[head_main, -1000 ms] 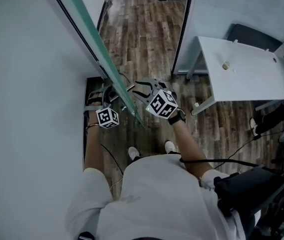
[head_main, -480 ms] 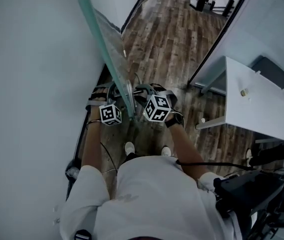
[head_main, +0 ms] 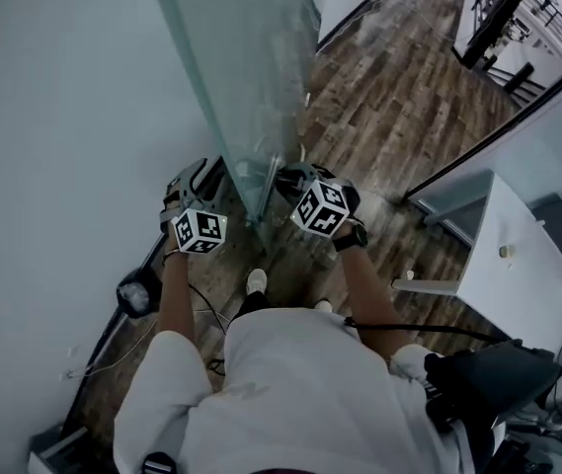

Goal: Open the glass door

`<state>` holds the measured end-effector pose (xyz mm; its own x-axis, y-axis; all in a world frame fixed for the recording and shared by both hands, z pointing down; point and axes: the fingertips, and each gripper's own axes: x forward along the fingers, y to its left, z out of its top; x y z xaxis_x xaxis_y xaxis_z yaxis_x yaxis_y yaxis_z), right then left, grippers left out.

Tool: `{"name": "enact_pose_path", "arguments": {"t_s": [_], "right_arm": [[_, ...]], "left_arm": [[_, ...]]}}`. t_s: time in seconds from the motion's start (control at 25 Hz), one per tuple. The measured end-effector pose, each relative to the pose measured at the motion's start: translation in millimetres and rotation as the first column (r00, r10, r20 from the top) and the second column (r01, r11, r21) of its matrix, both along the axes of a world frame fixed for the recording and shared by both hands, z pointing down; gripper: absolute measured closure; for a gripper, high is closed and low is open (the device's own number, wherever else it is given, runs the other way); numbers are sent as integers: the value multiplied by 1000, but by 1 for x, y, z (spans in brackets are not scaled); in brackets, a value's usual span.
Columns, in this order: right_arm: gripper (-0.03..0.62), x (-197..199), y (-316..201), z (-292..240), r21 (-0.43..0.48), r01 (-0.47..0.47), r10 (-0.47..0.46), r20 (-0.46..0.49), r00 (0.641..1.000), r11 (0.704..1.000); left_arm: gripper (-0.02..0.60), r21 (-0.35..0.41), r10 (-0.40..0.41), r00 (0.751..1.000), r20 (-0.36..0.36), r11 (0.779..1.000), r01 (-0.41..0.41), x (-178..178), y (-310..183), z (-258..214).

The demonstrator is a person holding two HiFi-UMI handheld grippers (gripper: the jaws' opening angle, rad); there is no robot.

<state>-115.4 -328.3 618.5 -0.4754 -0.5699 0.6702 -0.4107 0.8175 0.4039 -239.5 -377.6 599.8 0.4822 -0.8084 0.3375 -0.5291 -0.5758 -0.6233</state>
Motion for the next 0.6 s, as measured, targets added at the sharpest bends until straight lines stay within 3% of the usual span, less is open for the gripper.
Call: {"name": "enact_pose_path", "arguments": {"t_s": [0.12, 0.24, 0.36, 0.48, 0.6], "right_arm": [[485, -28, -14, 2, 3, -6, 6, 24, 1000, 1000], [485, -31, -11, 0, 19, -13, 12, 54, 998, 1000], [485, -55, -18, -1, 33, -15, 12, 81, 997, 999], [485, -107, -38, -1, 49, -26, 22, 83, 996, 998], [485, -137, -54, 0, 63, -51, 45, 89, 995, 997]], "left_arm": [[379, -30, -101, 991, -94, 995, 98, -40, 6, -3], [380, -71, -211, 958, -193, 977, 201, -52, 30, -7], [380, -122, -323, 897, -302, 946, 299, -86, 47, -11], [391, -170, -422, 810, -408, 907, 386, -151, 54, -19], [422, -185, -471, 751, -463, 880, 438, -187, 68, -23]]}}
